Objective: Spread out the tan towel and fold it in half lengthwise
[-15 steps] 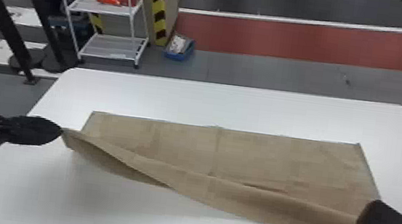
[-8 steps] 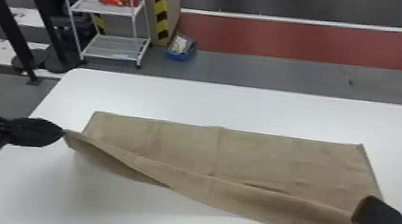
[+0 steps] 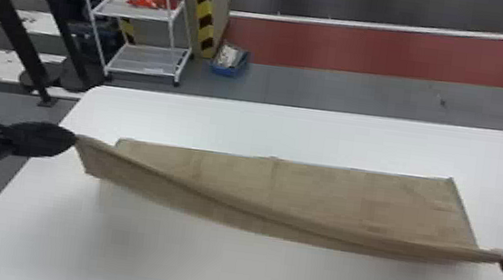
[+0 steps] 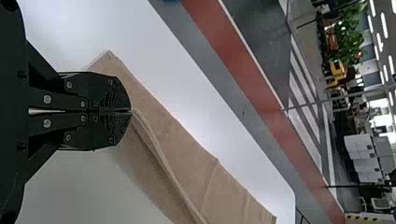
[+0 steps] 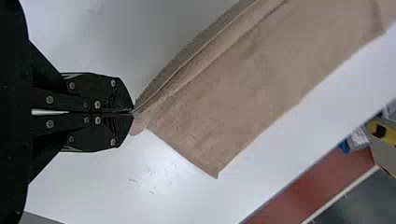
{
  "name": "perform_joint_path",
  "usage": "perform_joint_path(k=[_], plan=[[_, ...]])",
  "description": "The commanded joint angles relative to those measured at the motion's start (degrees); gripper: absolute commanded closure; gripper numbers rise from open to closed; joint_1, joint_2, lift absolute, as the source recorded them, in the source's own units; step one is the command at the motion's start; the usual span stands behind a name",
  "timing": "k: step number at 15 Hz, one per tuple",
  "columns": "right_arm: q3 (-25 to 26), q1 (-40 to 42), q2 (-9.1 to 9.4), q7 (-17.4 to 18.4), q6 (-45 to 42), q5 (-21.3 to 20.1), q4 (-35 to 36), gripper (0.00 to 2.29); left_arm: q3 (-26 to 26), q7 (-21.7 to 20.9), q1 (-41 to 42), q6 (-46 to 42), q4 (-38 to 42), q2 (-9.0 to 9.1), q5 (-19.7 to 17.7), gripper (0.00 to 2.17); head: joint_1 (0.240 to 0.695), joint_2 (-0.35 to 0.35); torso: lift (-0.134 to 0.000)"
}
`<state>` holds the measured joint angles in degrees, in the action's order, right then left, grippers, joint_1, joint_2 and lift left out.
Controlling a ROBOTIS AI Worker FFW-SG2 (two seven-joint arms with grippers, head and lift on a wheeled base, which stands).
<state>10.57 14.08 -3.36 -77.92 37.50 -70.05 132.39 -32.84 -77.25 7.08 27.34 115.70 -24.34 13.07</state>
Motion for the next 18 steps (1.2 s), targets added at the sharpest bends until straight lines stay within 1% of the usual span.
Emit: perform_joint_path(k=[1,2,3,4,5,6,7,8,9,10,11,13,14,15,16,17,18], plan=[[1.21,-5.56,-0.07,3.04,7.11,5.28,-0.12,1.29,1.03,2.19,-4.00,1.98,-0.22,-0.01,-1.38,1.70,0.695,0.104,-0.125],[1.12,-7.93,-0.07,5.32,10.97,6.59,-1.00,1.29,2.35,2.72,-6.46,2.86,-1.36,-0.01,-2.43,1.70,0.695,0.102,-0.125],[-0.02,-10.39,0.02,7.17,14.84,7.03,-2.84,1.29,3.93,4.21,-8.57,4.26,-3.12,-0.18,-2.87,1.70,0.695,0.094,-0.125],[-2.13,-13.47,0.20,10.07,18.18,7.12,-5.66,1.29,6.83,5.97,-11.47,4.26,-6.02,-0.54,-2.70,1.70,0.695,0.066,-0.125],[-3.98,-16.98,0.81,13.67,21.17,7.12,-8.12,1.29,10.43,7.46,-15.34,4.44,-9.71,-0.71,-2.96,1.70,0.695,0.057,-0.125],[-4.86,-20.68,1.51,16.40,23.45,7.12,-10.84,1.29,13.33,8.78,-19.21,4.61,-13.75,-0.71,-2.96,1.70,0.695,0.050,-0.125],[-5.03,-25.60,2.74,18.33,24.68,7.03,-14.62,1.29,16.76,11.16,-23.78,4.79,-18.23,-0.71,-2.52,1.70,0.695,0.040,-0.125],[-4.86,-29.90,3.41,19.21,25.39,7.21,-18.22,1.29,19.66,13.44,-27.91,4.61,-22.63,-0.71,-2.08,1.70,0.679,0.032,-0.125],[-4.86,-34.12,3.41,20.70,25.39,7.12,-22.00,1.29,22.91,14.85,-33.27,4.61,-28.16,-0.45,-1.91,1.70,0.629,0.019,-0.125],[-4.77,-37.81,3.41,22.02,25.39,7.03,-24.82,1.29,25.81,16.25,-38.01,4.26,-33.44,-0.10,-1.82,1.70,0.607,0.015,-0.125],[-4.51,-41.24,3.41,23.43,25.39,6.86,-27.37,1.29,28.45,18.54,-41.88,2.68,-37.66,0.17,-1.38,1.70,0.580,0.008,-0.125],[-3.10,-47.04,3.41,26.24,25.39,7.30,-31.85,1.30,30.12,21.09,-48.03,-0.13,-44.51,1.57,-0.59,1.70,0.532,-0.008,-0.125],[-1.87,-49.77,3.41,26.94,25.39,7.82,-33.08,1.30,30.12,21.53,-50.32,-0.84,-46.27,1.66,-0.67,1.70,0.507,-0.016,-0.125],[-0.73,-52.40,3.41,27.30,25.56,8.88,-33.43,1.29,30.03,22.05,-51.99,-1.36,-46.45,1.49,-0.67,1.70,0.459,-0.032,-0.125],[-0.02,-53.64,3.41,26.94,26.09,9.14,-33.43,1.30,28.98,21.61,-53.13,-1.36,-46.36,0.61,-0.94,1.70,0.432,-0.037,-0.125],[0.33,-52.76,3.41,26.15,28.02,10.90,-31.58,1.29,27.57,20.91,-52.60,-1.19,-45.30,-0.27,-1.82,1.70,0.409,-0.039,-0.125],[0.24,-50.03,3.01,24.75,30.49,12.57,-28.24,1.30,25.20,19.77,-49.79,-0.48,-42.40,-1.41,-2.52,1.70,0.386,-0.037,-0.125]])
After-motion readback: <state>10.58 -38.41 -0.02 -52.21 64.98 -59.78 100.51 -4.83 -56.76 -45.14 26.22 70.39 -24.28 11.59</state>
